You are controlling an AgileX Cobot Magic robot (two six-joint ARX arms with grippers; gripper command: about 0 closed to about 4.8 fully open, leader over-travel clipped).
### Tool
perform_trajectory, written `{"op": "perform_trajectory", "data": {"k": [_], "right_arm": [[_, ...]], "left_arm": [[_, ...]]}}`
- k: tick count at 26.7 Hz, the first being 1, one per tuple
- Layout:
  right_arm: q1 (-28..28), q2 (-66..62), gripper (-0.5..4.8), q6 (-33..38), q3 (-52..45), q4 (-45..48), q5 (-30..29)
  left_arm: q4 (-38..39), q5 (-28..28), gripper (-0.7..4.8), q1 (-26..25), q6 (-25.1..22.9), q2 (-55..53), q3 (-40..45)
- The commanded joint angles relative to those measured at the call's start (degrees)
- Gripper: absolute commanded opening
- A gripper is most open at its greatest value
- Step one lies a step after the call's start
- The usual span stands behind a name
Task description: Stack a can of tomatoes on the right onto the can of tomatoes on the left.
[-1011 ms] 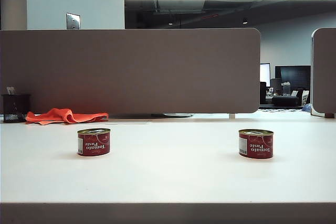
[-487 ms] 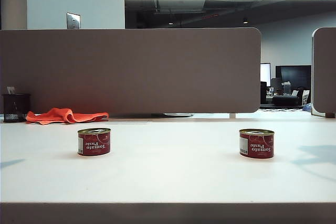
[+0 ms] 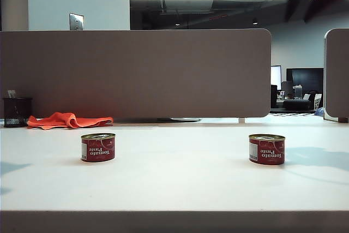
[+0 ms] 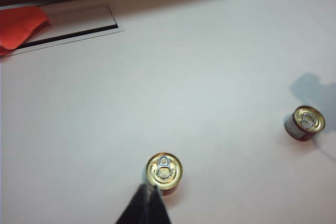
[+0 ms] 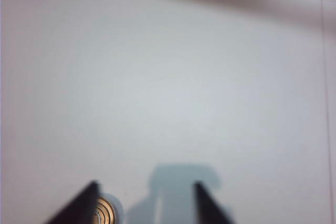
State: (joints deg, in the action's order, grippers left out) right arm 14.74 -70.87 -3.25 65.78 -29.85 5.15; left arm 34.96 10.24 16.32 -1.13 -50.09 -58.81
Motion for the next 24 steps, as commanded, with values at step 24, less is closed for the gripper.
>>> {"op": "perform_trajectory", "data": {"k": [24], "right_arm": [[5.9, -23.8, 4.79, 4.7, 0.3, -1.4, -0.8]], "left_arm": [[1.4, 0.5, -0.05, 0.2, 0.9, -3.2, -1.5]]}}
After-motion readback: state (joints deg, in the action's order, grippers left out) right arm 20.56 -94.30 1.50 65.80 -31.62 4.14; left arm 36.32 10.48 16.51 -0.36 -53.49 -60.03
